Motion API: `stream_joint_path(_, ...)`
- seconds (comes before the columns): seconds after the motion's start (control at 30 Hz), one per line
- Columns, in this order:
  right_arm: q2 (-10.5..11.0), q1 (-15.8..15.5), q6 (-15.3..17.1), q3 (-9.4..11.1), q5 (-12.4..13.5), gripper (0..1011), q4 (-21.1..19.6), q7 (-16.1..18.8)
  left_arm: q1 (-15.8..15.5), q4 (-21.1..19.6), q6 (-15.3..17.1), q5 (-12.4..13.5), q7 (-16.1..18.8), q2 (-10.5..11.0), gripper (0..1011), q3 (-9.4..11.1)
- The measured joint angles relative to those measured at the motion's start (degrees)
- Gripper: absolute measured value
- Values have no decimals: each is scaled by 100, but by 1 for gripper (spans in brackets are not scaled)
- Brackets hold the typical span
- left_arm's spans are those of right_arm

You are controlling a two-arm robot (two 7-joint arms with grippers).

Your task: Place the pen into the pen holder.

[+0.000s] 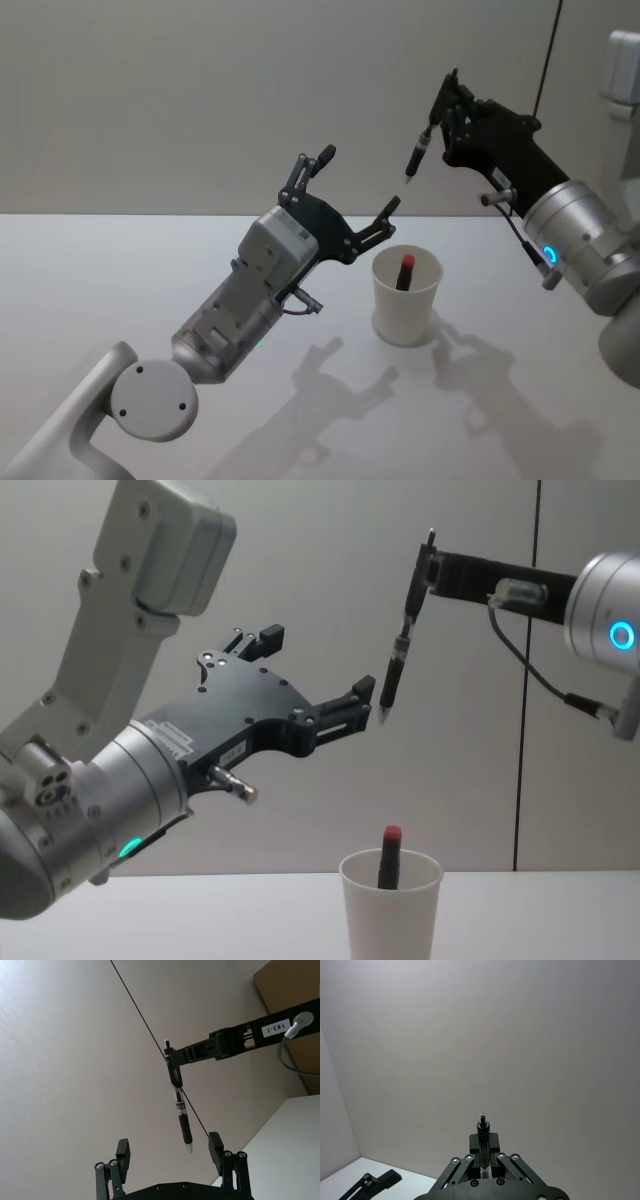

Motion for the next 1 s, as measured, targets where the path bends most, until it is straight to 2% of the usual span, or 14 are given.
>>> stream_joint_path(0.57, 17, 145, 51, -25, -340, 99, 408, 303, 0, 0, 0, 0, 0, 0, 1000, 0)
stream_joint_path(1.0, 10, 223, 196, -82, -765, 98, 687, 337, 0, 0, 0, 0, 0, 0, 1000, 0)
